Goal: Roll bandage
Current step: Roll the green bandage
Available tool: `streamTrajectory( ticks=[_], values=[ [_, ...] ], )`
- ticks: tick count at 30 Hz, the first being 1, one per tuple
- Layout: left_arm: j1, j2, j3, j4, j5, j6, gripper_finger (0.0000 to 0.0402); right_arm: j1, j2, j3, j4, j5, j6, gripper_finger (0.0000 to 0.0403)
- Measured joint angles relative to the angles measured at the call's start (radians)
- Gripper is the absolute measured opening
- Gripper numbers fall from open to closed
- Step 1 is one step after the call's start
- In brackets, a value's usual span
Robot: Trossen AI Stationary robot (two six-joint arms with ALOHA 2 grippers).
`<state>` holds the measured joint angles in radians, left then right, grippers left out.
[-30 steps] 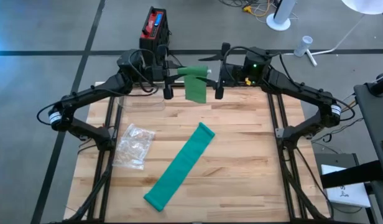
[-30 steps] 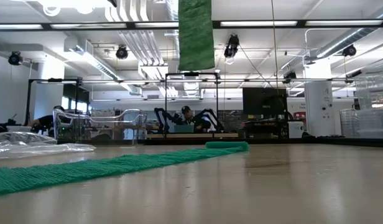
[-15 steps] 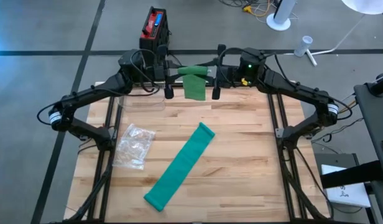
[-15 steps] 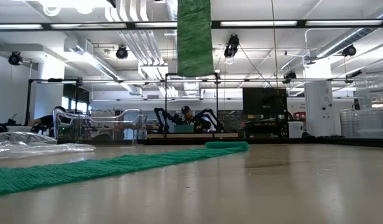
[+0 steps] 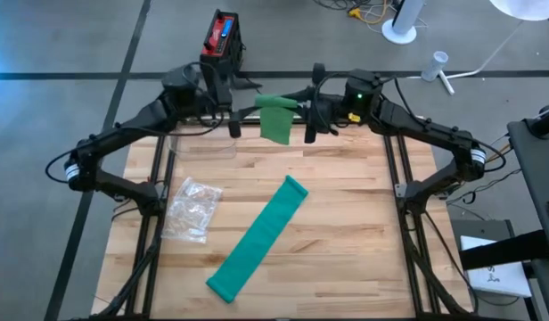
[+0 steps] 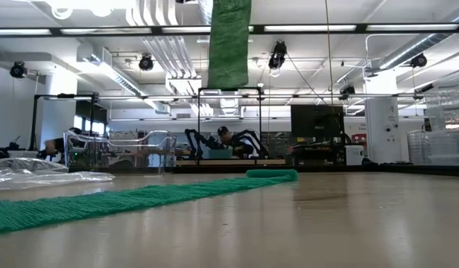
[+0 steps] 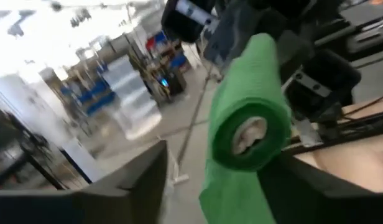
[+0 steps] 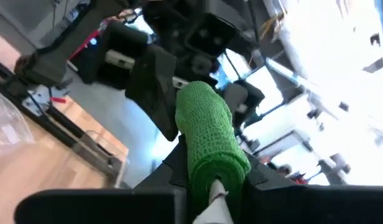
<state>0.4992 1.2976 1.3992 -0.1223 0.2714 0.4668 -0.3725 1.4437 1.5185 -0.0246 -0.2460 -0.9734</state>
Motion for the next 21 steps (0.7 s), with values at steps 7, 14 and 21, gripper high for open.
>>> streamTrajectory(
  ticks=[7, 14, 21],
  values=[
    [0.001, 0.058, 0.219, -0.287, 0.09, -0.158, 0.0338, 0.022, -0.002, 0.001, 0.033, 0.007, -0.162, 0.0042],
    [-0.002, 0.14, 0.375, -0.422, 0.245, -0.222, 0.0396, 0.024, -0.001, 0.0, 0.067, 0.012, -0.249, 0.0042],
    [-0.003, 0.198, 0.433, -0.417, 0.236, -0.247, 0.0382, 0.024, -0.001, 0.0, 0.066, 0.012, -0.284, 0.0042]
  ],
)
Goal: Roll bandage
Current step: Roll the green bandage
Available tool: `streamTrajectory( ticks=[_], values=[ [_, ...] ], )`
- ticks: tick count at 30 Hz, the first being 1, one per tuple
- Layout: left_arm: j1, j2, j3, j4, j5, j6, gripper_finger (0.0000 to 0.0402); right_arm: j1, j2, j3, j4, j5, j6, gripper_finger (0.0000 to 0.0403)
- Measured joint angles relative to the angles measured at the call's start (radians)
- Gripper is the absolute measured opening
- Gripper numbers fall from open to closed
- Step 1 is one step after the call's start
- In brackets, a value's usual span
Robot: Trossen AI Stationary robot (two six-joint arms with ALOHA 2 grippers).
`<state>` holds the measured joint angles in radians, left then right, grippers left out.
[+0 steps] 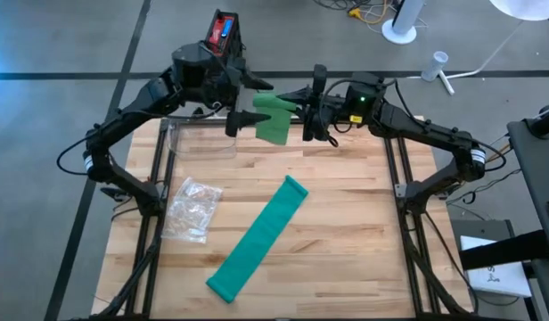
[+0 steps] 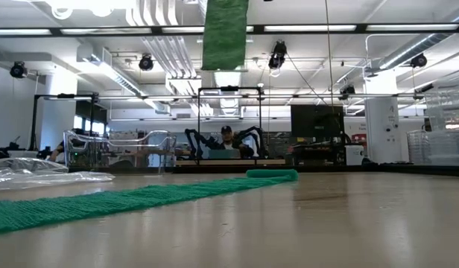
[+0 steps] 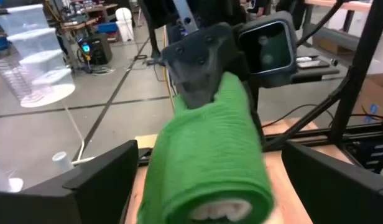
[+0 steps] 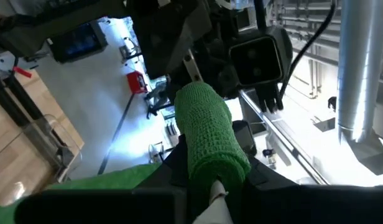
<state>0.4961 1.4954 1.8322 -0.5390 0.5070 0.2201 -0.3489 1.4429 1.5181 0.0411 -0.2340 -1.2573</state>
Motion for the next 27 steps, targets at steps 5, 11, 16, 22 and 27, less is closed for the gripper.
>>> streamTrajectory(
  ticks=[5, 11, 16, 22, 27],
  values=[
    [0.001, 0.007, 0.032, -0.039, -0.066, 0.047, 0.0379, 0.0, 0.0, 0.0, -0.005, 0.032, -0.014, 0.0043],
    [0.002, -0.006, 0.092, -0.099, -0.166, 0.139, 0.0391, 0.0, 0.0, 0.0, -0.012, 0.055, -0.011, 0.0043],
    [0.0, 0.002, 0.081, -0.066, -0.023, 0.152, 0.0394, 0.0, 0.007, 0.0, -0.001, 0.052, -0.011, 0.0043],
    [0.004, 0.067, 0.072, -0.046, -0.001, 0.042, 0.0375, 0.0, 0.018, -0.001, 0.0, 0.05, -0.014, 0.0043],
    [0.024, 0.076, 0.079, -0.062, 0.001, -0.013, 0.0331, 0.0, 0.02, -0.001, 0.001, 0.051, -0.013, 0.0043]
  ],
)
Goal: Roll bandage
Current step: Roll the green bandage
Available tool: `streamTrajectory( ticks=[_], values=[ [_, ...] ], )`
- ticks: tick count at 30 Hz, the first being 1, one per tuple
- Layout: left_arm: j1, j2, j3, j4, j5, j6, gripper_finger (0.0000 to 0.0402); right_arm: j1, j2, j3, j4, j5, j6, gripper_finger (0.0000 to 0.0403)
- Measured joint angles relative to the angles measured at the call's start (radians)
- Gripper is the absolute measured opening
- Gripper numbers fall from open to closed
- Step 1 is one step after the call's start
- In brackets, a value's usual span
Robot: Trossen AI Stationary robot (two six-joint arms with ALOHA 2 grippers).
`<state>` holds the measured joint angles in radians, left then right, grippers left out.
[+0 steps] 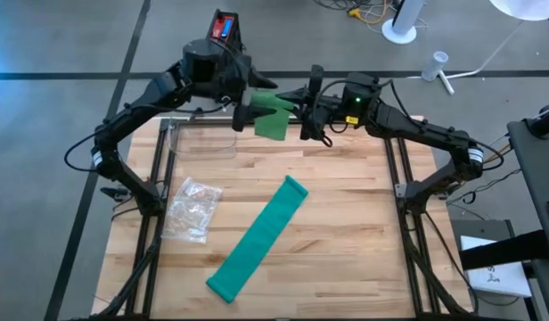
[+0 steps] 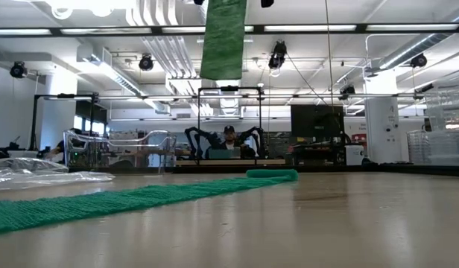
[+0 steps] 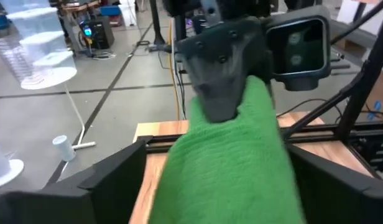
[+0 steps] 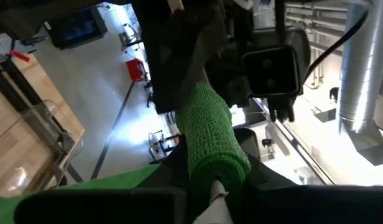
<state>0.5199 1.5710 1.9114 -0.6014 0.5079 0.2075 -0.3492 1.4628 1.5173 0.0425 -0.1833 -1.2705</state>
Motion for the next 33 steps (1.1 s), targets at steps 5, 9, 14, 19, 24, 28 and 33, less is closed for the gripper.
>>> streamTrajectory(
  ticks=[5, 9, 14, 19, 24, 28, 33],
  values=[
    [0.016, -0.003, -0.001, -0.008, 0.068, -0.045, 0.0253, 0.0, 0.0, 0.0, -0.003, 0.001, -0.002, 0.0043],
    [0.027, -0.004, 0.0, -0.005, 0.112, -0.098, 0.0186, 0.001, 0.0, 0.0, 0.001, 0.005, -0.003, 0.0043],
    [0.046, -0.004, -0.001, -0.008, 0.155, -0.113, 0.0105, 0.002, 0.0, 0.0, -0.002, 0.021, 0.025, 0.005],
    [0.057, -0.008, -0.002, -0.019, 0.164, -0.055, 0.0055, 0.001, 0.0, 0.0, -0.008, 0.025, 0.235, 0.0094],
    [0.057, -0.019, -0.002, -0.06, 0.146, 0.091, 0.0063, -0.014, -0.005, 0.0, -0.024, -0.044, 0.582, 0.0166],
    [0.054, -0.018, -0.002, -0.076, 0.073, 0.194, 0.0068, -0.038, -0.011, 0.0, -0.009, -0.098, 0.816, 0.0224],
    [0.052, -0.018, -0.011, -0.058, 0.054, 0.277, 0.0051, -0.079, -0.007, 0.002, -0.005, -0.158, 0.956, 0.0268]
  ],
)
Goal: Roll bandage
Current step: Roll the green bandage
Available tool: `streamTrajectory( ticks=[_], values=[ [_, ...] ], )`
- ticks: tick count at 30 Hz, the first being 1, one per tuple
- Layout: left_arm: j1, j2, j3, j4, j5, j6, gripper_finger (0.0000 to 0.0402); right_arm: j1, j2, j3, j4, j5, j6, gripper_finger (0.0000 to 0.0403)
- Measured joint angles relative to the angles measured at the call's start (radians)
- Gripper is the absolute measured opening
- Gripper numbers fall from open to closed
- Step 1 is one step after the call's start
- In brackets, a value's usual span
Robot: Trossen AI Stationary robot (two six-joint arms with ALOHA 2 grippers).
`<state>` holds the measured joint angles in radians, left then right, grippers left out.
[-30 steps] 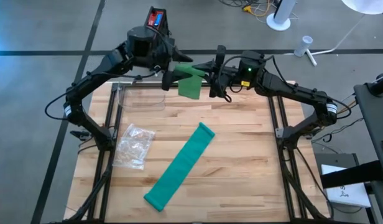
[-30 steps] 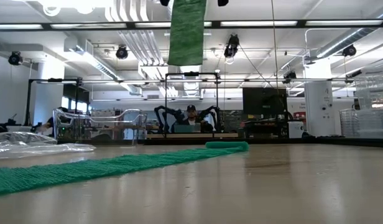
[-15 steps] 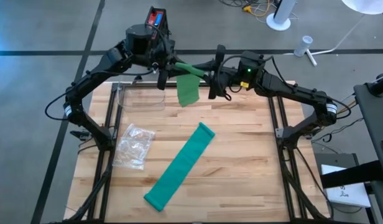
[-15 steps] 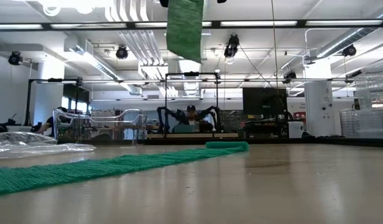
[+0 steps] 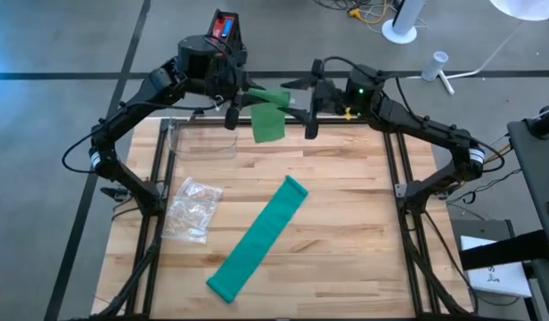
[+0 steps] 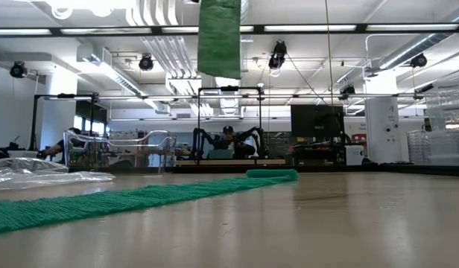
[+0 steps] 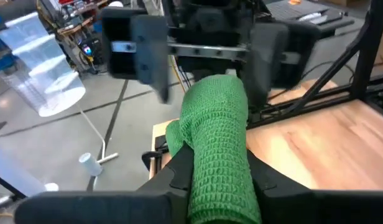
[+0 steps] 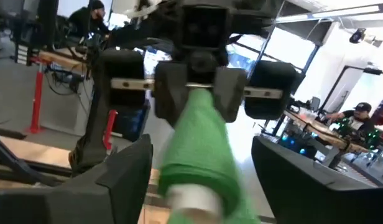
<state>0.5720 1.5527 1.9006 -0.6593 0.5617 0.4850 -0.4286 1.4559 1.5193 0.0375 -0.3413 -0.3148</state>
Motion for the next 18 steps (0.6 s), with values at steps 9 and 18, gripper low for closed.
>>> streamTrajectory(
  ticks=[9, 18],
  values=[
    [-0.015, 0.002, -0.025, 0.025, -0.005, 0.057, 0.006, -0.021, 0.039, 0.033, 0.001, -0.101, 0.032, 0.0241],
    [-0.026, 0.002, -0.026, 0.016, -0.093, 0.057, 0.006, -0.043, 0.095, 0.076, -0.02, -0.107, 0.032, 0.0193]
  ],
)
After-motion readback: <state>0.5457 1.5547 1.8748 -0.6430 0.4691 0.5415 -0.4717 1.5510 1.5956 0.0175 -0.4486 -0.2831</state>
